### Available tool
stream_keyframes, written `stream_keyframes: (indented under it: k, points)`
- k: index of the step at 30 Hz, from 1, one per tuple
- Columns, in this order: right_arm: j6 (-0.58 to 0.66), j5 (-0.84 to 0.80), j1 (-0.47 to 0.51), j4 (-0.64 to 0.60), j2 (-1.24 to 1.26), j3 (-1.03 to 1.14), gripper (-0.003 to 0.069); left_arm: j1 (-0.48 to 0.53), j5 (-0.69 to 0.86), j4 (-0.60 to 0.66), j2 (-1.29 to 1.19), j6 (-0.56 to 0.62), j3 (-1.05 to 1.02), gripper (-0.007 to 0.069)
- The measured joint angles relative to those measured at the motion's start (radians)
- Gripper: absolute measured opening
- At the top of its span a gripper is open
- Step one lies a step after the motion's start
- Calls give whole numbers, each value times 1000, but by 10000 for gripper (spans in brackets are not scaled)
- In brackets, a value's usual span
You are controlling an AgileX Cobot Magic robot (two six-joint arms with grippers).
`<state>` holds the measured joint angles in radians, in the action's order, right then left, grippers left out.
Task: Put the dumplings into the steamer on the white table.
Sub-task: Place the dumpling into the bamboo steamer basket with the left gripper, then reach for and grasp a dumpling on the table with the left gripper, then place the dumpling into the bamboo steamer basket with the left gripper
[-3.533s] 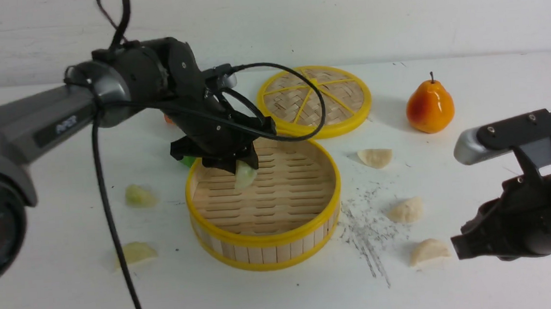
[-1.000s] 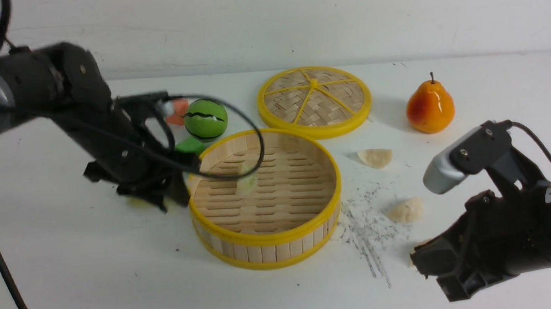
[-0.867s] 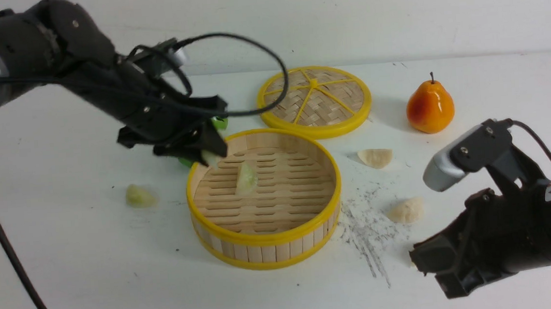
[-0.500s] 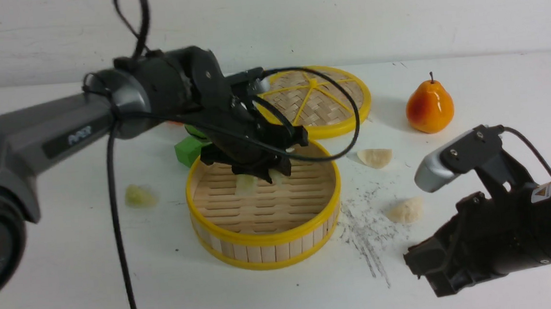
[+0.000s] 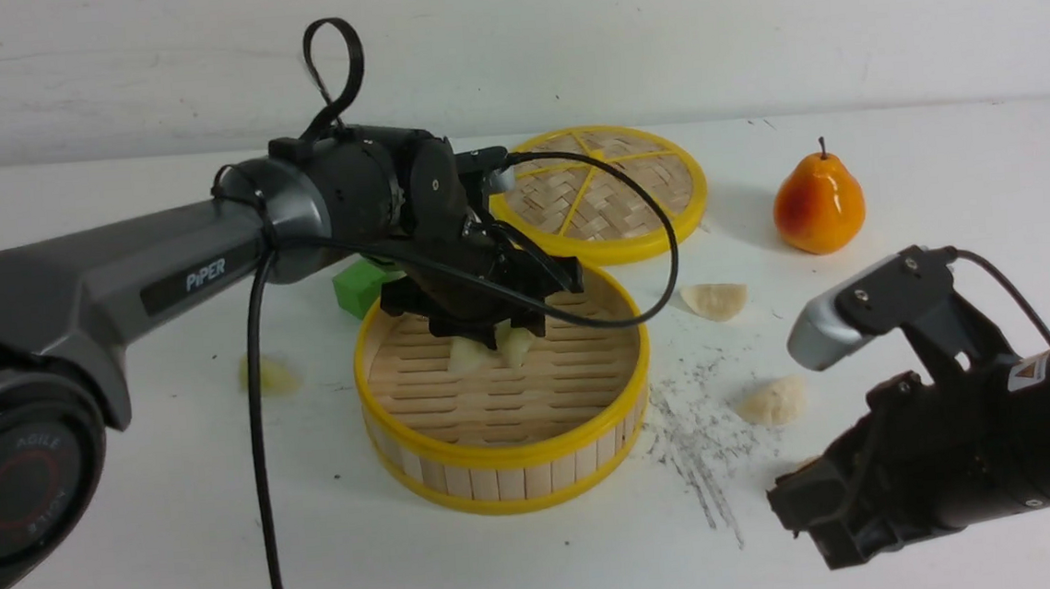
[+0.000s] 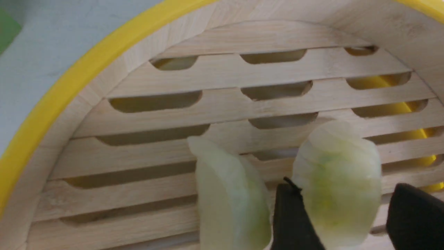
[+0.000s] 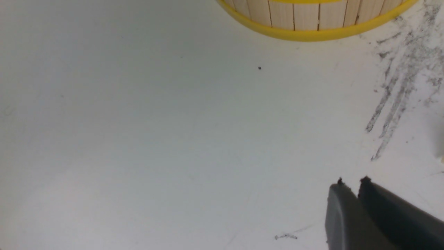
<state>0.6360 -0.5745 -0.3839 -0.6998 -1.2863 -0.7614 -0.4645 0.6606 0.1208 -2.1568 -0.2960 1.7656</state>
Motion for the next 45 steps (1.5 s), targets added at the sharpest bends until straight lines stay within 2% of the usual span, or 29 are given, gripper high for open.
stream_keyframes:
  k: [6, 12, 16, 19, 23, 26, 29, 35, 38, 42, 45]
  points:
    - [0, 1, 0, 0, 0, 0, 63, 0, 140, -21, 13, 6, 125, 406]
    - [0, 1, 0, -2, 0, 0, 63, 15, 421, -211, 111, 53, 217, 400]
    - [1, 1, 0, -3, 0, 0, 65, 94, 544, -252, 132, 52, 200, 384]
    - [1, 1, 0, -4, 0, 0, 65, 186, 507, -218, 130, -21, 109, 376]
    - [2, 1, 0, -5, 0, 0, 65, 288, 331, -172, 120, -174, -36, 375]
    - [2, 1, 0, -18, 0, 0, 65, 324, 236, -173, 98, -260, -91, 375]
    - [2, 8, 0, -32, 0, 0, 65, 328, 201, -174, 74, -291, -99, 375]
    - [2, 16, 0, -39, 0, 0, 67, 328, 177, -172, 12, -301, -100, 370]
    - [2, 16, 0, -41, 0, 0, 71, 328, 166, -186, -7, -292, -100, 335]
    - [2, 16, 0, -43, -1, 0, 76, 308, 176, -202, -6, -199, -92, 228]
    - [2, 21, 0, -45, -3, 0, 76, 278, 210, -200, 5, -105, -77, 215]
